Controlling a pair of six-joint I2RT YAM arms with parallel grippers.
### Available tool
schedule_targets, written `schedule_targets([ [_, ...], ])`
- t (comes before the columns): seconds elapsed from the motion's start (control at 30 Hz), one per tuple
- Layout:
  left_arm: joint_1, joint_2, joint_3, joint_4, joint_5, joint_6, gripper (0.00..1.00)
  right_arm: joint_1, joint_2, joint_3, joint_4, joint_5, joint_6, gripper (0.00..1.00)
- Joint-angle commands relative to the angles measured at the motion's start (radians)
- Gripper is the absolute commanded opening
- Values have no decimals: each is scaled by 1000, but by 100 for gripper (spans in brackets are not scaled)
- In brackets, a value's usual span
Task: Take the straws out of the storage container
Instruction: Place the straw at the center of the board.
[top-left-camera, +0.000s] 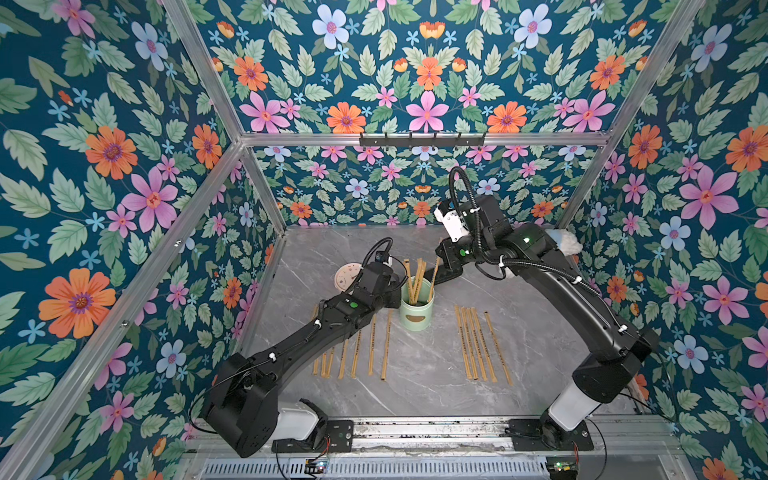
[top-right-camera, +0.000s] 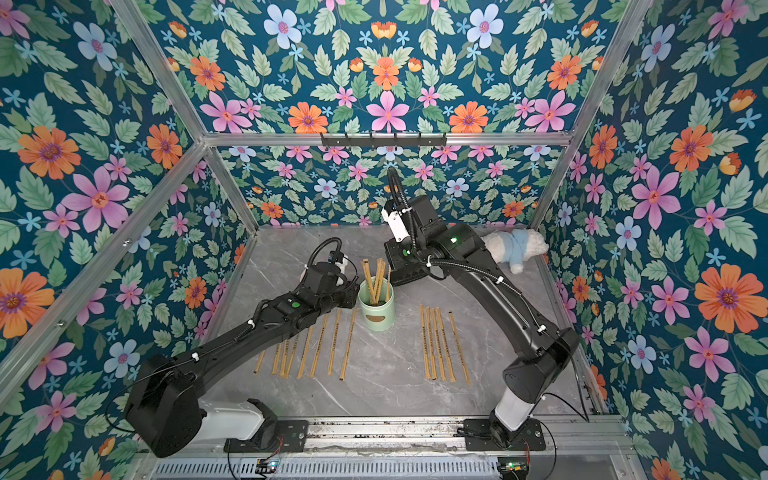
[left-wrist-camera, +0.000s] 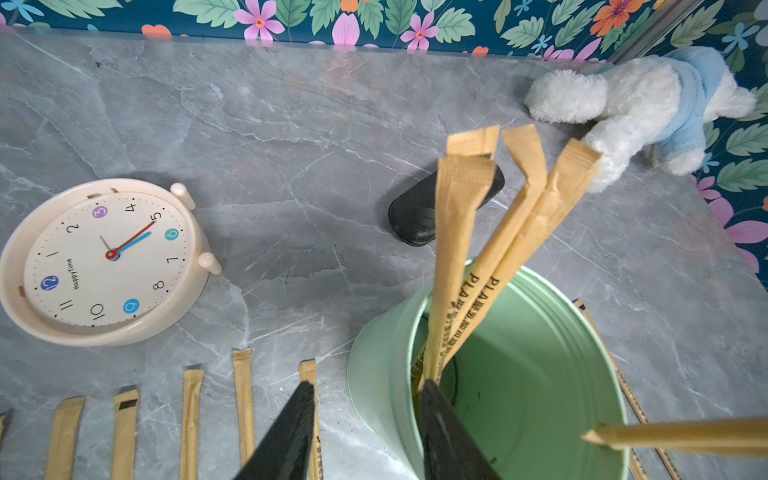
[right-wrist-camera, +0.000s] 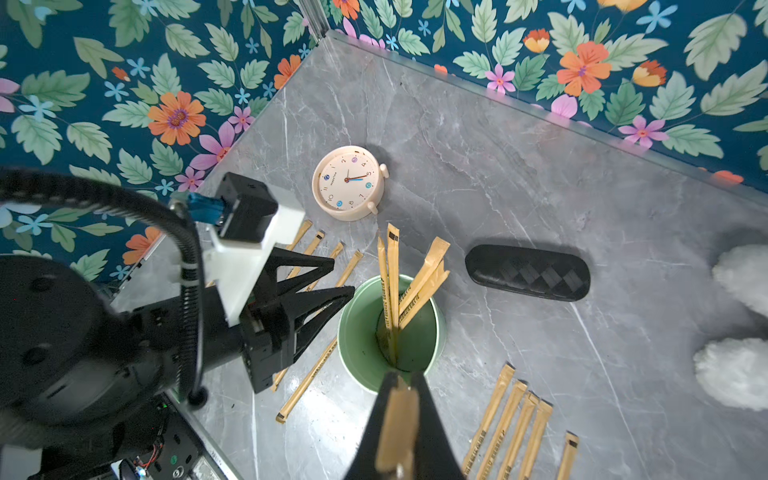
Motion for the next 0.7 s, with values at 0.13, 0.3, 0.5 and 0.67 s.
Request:
schedule_targets([
  [0.13, 3, -16, 6, 9, -7, -11, 45, 2, -108, 58, -169, 38, -55, 10],
  [0.3, 2, -17, 6, 8, -3, -12, 45, 1, -171, 45, -237, 113, -77, 10],
  [0.5, 1, -19, 13, 6, -6, -6, 45, -34, -226, -63, -290, 230, -89, 9],
  [0.67, 3, -8, 24, 6, 2, -2, 45, -124, -250, -140, -326, 235, -70, 9],
])
